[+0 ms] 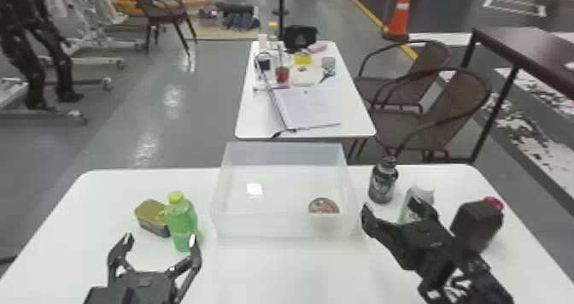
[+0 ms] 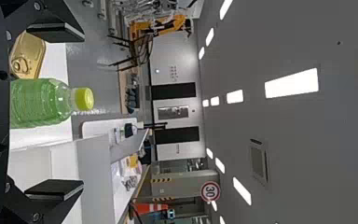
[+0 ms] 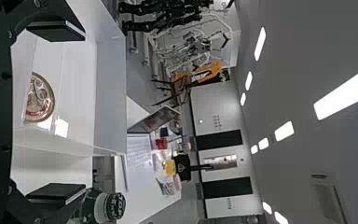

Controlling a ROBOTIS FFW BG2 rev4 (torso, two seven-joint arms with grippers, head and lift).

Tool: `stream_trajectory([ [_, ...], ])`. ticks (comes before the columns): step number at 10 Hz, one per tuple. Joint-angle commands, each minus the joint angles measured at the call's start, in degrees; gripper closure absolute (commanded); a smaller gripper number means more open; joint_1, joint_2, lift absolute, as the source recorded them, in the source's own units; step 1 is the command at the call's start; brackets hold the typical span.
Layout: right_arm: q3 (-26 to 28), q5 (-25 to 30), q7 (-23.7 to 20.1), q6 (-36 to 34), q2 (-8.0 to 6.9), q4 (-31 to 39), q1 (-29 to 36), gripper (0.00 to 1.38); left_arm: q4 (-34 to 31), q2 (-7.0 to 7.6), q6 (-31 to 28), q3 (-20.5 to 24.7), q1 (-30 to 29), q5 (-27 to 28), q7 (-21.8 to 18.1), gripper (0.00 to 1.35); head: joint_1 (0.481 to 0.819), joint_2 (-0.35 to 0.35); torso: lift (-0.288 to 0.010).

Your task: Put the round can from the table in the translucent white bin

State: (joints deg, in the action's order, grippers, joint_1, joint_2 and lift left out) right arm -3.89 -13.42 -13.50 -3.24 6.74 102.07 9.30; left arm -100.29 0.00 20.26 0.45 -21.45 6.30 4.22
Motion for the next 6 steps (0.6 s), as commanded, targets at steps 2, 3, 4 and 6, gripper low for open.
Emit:
stream_trajectory([
  [2,2.31,7.27,7.87,14.31,-2.79,1.90,10.82,0.15,-0.09,-0.15,0.13,0.08,-0.17,0.12,0.00,0.19,0.549,0.000,-0.100],
  [3,4.15,9.29,8.05,14.31,-5.25,2.69,13.37,0.15,-0.09,-0.15,0.13,0.17,-0.35,0.21,0.00,0.19,0.549,0.000,-0.100],
  [4,4.41,9.20,8.13,14.31,-6.04,2.43,13.90,0.14,-0.09,-0.15,0.04,0.08,-0.35,0.29,0.00,0.19,0.549,0.000,-0.100],
  [6,4.33,5.77,5.67,14.23,-5.60,1.02,13.20,0.15,-0.09,-0.15,-0.31,-0.18,-0.26,0.47,0.00,0.19,0.549,0.000,-0.100],
])
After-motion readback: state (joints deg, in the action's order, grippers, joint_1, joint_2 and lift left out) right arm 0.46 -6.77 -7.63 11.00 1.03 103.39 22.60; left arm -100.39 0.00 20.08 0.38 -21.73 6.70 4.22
